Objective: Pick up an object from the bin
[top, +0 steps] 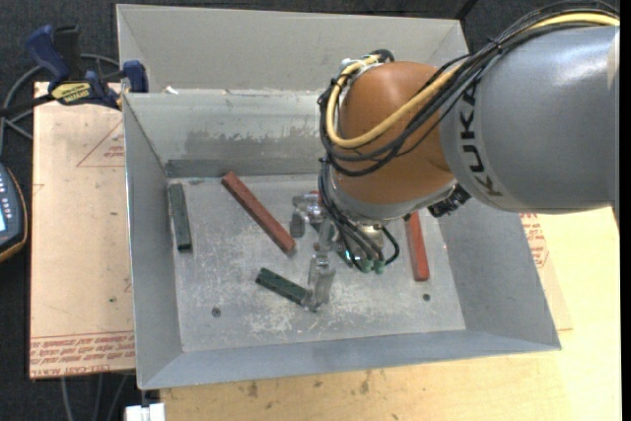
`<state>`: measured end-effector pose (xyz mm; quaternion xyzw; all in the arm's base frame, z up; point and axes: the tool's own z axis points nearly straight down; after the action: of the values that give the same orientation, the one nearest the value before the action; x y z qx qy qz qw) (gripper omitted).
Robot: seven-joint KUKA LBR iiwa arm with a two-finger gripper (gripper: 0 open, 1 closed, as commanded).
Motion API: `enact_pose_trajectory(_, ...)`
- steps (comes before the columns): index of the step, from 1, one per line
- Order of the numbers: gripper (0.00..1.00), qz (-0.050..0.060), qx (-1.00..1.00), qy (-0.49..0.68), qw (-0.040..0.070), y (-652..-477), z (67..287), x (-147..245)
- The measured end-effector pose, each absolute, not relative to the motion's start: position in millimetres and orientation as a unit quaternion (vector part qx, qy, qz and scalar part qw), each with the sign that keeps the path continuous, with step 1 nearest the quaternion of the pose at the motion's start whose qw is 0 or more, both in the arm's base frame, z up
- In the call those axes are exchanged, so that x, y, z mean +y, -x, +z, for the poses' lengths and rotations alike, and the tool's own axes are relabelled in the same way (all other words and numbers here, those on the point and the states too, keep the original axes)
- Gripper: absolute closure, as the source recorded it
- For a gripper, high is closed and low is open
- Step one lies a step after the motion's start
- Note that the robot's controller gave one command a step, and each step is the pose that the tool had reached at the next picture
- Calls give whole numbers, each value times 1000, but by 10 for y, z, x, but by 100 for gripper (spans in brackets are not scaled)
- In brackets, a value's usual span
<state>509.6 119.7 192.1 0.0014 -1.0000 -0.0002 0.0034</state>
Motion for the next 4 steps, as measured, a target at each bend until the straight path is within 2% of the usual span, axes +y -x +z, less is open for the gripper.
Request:
enact_pose_trajectory(1,0,-2,-999,33,-4,-4898,685,1404)
enact_pose_trajectory(2,0,-1,-994,107,-1,-4924,1002,1295)
enact_pose_trajectory(3,0,-1,-987,159,-1,-5012,997,1265)
enact_pose_trajectory(4,0,0,-972,237,1,-4959,688,1417)
